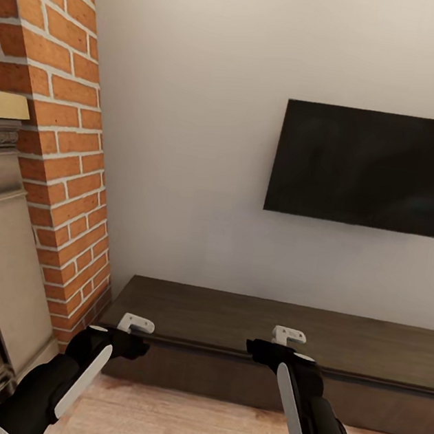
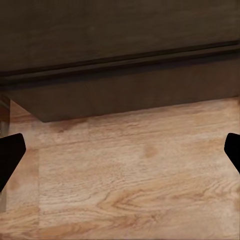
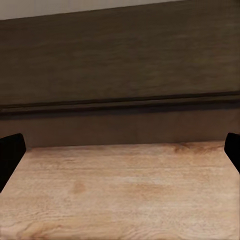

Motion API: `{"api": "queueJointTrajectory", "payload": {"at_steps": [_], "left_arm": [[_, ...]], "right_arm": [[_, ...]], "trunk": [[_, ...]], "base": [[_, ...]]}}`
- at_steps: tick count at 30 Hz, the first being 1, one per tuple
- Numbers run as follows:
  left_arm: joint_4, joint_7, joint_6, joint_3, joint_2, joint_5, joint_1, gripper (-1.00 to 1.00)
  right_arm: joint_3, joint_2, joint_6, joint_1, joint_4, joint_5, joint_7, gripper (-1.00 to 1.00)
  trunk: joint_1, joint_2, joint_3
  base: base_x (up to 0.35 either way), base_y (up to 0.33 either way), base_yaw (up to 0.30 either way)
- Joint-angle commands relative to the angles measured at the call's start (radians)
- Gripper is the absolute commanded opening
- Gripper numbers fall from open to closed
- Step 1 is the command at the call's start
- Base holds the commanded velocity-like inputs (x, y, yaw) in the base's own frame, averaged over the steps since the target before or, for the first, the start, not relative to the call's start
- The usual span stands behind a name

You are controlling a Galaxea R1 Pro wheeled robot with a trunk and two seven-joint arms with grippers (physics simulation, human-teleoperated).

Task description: Place each of the two pumpkins and all three candles from the living room inside a cabinet in the living room (use any cabinet), then make sure every cabinet is closed, and position the cauldron so it is next to a table in the living room.

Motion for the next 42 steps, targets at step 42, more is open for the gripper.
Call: {"api": "queueJointTrajectory", "payload": {"at_steps": [42], "left_arm": [[0.837,-0.004,-0.625,-0.003,-0.022,0.014,-0.033,1.00]], "right_arm": [[-0.062,-0.013,-0.184,0.106,0.330,-0.009,-0.007,1.00]], "trunk": [[-0.161,0.294,0.131]], "base": [[0.000,0.000,-0.106]]}}
